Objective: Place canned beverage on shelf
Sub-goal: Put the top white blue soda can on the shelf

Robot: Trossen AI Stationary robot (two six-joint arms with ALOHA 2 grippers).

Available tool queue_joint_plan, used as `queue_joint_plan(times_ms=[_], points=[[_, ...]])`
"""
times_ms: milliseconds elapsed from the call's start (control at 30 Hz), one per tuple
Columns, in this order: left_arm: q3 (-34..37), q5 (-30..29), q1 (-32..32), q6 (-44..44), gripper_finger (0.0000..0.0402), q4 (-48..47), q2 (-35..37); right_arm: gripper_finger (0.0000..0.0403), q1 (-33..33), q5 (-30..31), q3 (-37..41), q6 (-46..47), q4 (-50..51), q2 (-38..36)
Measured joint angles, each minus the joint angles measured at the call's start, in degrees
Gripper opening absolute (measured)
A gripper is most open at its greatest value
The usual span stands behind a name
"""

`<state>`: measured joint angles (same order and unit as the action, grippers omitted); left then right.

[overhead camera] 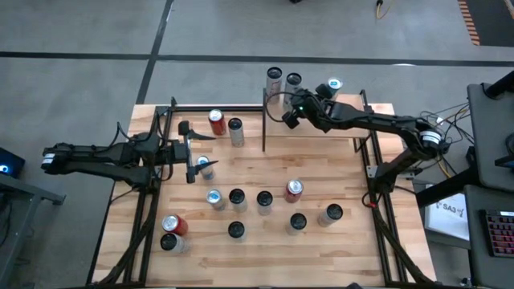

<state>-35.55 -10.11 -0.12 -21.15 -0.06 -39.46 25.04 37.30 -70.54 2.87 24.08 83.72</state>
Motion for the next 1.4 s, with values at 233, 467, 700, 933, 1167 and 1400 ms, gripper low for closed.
queue_joint_plan(times_ms=[233,467,700,933,1167,1400], points=[[0.0,0.0,0.0,0.0,0.0313,0.0,0.0,0.0009,0.0,-1.5,0.0,-0.7,-3.1,3.9],[0.0,0.0,0.0,0.0,0.0313,0.0,0.0,0.0009,0.0,-1.3,0.0,-1.0,-4.4,5.8],[0.0,0.0,0.0,-0.4,0.0313,-0.1,0.0,0.0009,0.0,-1.7,0.0,0.2,-4.7,5.7],[0.0,0.0,0.0,-0.4,0.0313,-0.2,0.0,0.0009,-0.5,-5.6,0.0,2.5,-5.9,5.2],[0.0,0.0,0.0,-0.4,0.0313,-0.5,0.0,0.0009,-1.1,-8.8,0.0,3.8,-9.4,5.0],[0.0,0.0,0.0,-0.7,0.0313,-1.0,0.0,0.0009,-0.7,-8.8,0.0,0.7,-19.3,4.8]])
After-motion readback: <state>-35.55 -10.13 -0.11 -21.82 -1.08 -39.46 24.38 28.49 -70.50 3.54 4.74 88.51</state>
